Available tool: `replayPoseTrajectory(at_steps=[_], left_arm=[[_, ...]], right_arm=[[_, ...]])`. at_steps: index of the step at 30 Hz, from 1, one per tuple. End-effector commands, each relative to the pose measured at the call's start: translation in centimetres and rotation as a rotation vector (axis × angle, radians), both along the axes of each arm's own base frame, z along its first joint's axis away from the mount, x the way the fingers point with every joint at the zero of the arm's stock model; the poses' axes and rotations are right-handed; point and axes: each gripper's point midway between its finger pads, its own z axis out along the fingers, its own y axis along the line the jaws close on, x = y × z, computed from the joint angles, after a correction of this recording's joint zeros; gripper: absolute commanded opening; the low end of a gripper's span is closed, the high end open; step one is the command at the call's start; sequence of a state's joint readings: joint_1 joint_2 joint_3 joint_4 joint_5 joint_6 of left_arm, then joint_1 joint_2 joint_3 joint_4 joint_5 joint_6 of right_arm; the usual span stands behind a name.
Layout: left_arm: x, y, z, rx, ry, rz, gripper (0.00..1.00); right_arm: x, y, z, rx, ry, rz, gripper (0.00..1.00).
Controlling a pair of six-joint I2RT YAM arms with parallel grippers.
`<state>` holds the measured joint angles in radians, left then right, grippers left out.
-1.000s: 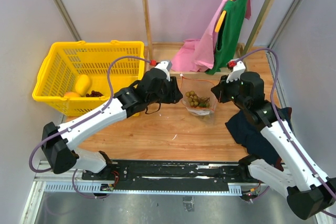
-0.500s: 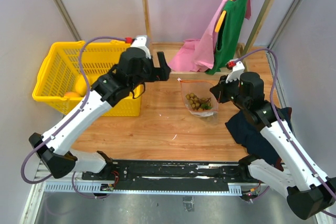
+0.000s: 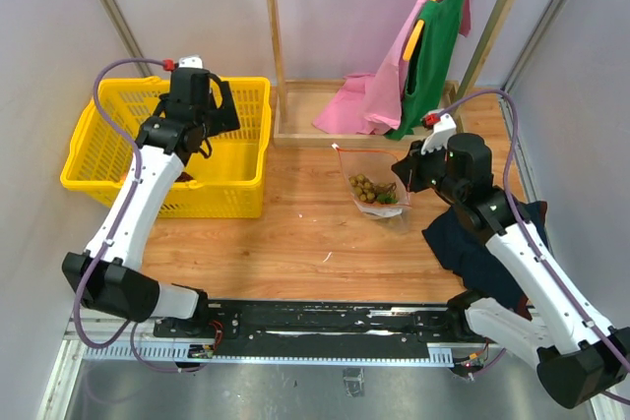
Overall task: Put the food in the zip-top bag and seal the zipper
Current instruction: Pick up the fake fruit from the bin.
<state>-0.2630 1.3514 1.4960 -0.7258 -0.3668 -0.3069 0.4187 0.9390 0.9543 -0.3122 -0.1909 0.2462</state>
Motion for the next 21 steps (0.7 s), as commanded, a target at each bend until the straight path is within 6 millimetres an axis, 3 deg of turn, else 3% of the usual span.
replayPoseTrajectory(at_steps=[1, 8, 16, 21], left_arm=[[0.2, 4.8, -3.8, 0.081, 0.108, 0.081, 0.99], [0.3, 11.0, -10.4, 0.089, 0.229, 0.207, 0.99], [0.5, 13.6, -15.9, 0.09, 0.345, 0.265, 0.99], [0.4, 15.5, -17.9, 0.092, 0.382, 0.297, 0.99]], right_arm=[[0.2, 0.2, -0.3, 0.002, 0.0, 0.005, 0.01], [0.4, 0.2, -1.6, -0.016, 0.033, -0.006, 0.01], [0.6, 0.6, -2.7, -0.026, 0.076, 0.002, 0.01], [0.8, 0.7, -3.1, -0.029, 0.089, 0.006, 0.01]])
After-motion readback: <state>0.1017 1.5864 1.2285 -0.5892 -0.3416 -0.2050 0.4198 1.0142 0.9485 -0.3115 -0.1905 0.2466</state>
